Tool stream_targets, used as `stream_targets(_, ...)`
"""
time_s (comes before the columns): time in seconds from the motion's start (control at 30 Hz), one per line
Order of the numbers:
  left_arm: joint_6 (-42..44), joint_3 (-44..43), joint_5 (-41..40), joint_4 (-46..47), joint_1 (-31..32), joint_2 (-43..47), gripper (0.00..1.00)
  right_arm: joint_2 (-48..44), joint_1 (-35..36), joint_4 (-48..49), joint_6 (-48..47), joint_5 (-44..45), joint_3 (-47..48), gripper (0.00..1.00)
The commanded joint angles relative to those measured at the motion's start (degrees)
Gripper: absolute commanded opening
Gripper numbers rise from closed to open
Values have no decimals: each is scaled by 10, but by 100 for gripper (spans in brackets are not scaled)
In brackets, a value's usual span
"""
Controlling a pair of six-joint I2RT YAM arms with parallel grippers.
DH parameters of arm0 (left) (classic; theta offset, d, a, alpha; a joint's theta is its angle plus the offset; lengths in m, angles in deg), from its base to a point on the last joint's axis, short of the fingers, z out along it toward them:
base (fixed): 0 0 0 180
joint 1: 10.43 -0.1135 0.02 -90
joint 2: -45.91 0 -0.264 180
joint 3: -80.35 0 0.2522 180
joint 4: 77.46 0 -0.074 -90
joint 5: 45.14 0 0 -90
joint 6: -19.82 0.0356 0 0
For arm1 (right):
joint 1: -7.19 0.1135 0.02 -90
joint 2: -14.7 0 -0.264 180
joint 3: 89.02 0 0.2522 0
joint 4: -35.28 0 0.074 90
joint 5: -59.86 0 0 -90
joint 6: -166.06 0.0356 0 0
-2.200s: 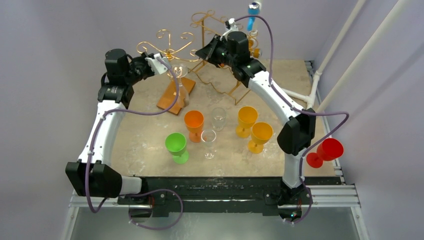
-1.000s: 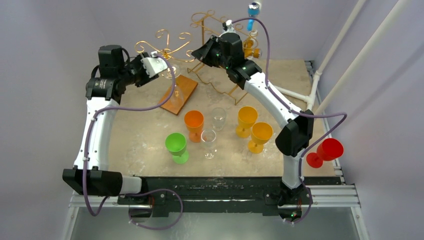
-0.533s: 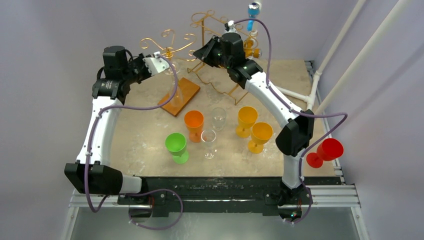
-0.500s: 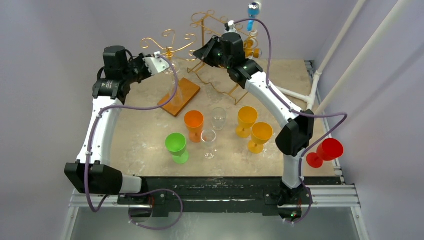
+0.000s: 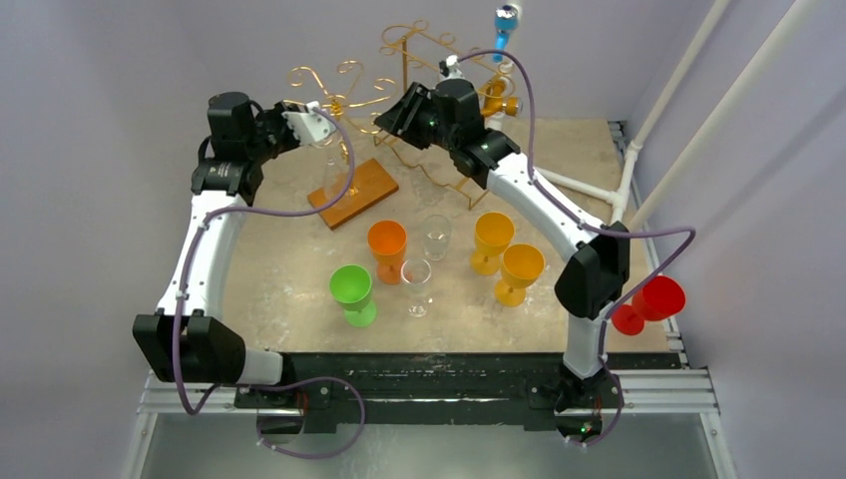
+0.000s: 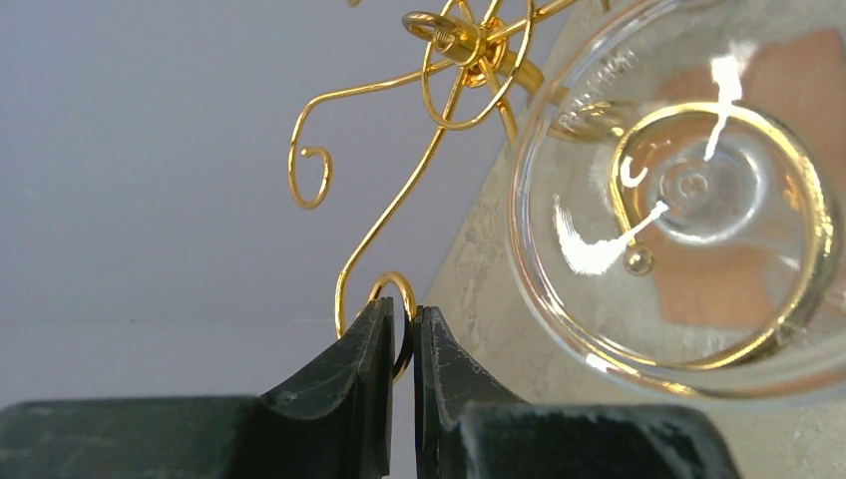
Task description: Place the wine glass upside down on the wine glass rack
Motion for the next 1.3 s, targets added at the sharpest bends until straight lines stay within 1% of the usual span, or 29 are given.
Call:
stream_targets(0.0, -23, -3, 9, 87, 4, -18, 0, -53, 10, -17, -13, -64, -25, 49)
stream_targets(0.07, -23, -6, 13, 90, 4, -19, 0, -63, -5, 0, -9, -75, -39, 50)
stream_targets(0.13, -24, -10, 12, 87, 4, -22, 0, -62, -18, 7, -7, -86, -30, 52)
stream_targets(0.3, -18, -9, 10, 83, 4, -20, 0, -12, -33, -18, -20, -111, 57, 58)
stream_targets(0.4, -14, -8, 13, 82, 4, -19, 0, 17, -43, -29, -18, -114, 98, 59)
stream_targets(0.7, 2, 3, 16, 74, 4, -11, 0, 61, -79, 21, 10, -112, 116, 60)
stream_targets(1.0, 31, 31, 15, 73, 4, 13, 0, 83, -85, 105, 41, -104, 119, 58)
stream_targets(1.13, 34, 39, 15, 70, 3, 24, 0, 91, -84, 129, 61, -86, 109, 55)
stream_targets(1.27, 39, 48, 14, 65, 1, 34, 0, 96, -80, 156, 72, -83, 93, 50)
